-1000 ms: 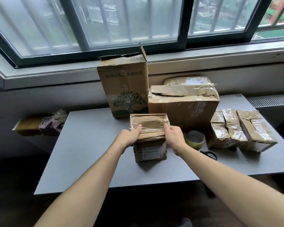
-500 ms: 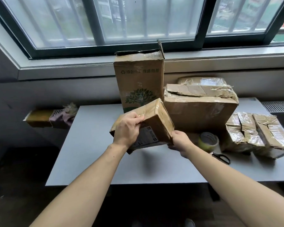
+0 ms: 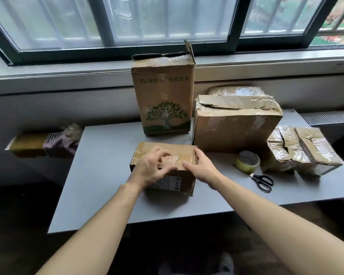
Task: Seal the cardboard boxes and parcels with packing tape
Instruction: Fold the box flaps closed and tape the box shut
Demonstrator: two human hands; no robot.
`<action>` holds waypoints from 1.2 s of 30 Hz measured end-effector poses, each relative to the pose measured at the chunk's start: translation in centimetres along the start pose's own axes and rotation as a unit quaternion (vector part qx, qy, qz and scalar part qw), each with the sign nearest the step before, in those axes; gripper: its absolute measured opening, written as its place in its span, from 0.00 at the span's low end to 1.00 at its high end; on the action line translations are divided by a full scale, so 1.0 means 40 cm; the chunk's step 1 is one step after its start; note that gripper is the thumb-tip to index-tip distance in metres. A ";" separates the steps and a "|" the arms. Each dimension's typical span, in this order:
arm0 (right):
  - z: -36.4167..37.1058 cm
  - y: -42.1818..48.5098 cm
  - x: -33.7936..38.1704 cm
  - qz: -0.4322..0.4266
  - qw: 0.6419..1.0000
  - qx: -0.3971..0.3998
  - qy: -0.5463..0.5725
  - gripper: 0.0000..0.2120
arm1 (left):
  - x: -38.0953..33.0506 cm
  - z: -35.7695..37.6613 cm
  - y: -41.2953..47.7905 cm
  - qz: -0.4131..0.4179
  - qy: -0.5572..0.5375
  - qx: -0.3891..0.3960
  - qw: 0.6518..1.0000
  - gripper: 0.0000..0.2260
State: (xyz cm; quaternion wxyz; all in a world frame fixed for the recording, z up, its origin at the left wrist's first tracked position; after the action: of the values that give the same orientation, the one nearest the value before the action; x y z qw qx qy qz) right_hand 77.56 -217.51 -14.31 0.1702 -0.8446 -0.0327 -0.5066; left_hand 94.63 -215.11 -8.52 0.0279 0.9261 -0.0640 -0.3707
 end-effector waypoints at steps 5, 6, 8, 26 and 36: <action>0.028 -0.007 -0.002 0.009 0.999 0.030 0.017 0.42 | 0.179 -0.140 -0.043 -0.252 0.066 -0.168 0.951 0.15; 0.038 -0.009 -0.002 0.012 0.999 0.035 0.033 0.45 | 0.231 -0.131 -0.057 -0.333 0.077 -0.129 0.931 0.22; 0.057 -0.007 -0.010 0.028 0.997 0.040 0.060 0.50 | 0.298 -0.076 -0.097 -0.456 0.019 -0.014 0.890 0.37; 0.082 0.124 0.039 -0.012 0.999 0.044 -0.021 0.56 | 0.261 -0.064 -0.068 -0.442 -0.021 -0.008 0.897 0.45; 0.089 0.242 0.091 -0.066 0.993 0.099 0.019 0.55 | 0.224 -0.153 0.002 -0.446 -0.023 -0.092 0.890 0.38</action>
State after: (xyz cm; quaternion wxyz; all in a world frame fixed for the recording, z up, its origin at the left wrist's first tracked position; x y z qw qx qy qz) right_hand 84.54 -225.88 -15.16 0.2197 -0.8098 -0.1353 -0.5270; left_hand 105.26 -216.43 -10.21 -0.0571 0.8419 0.3894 -0.3692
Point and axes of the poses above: each hand's wrist, its own y-axis towards the middle knuckle, its own z-axis out of the palm, x = y × z, the point moved 10 cm from there along y, towards the middle knuckle, and after that the axes turned 8 degrees about -z, right-handed, at the moved point
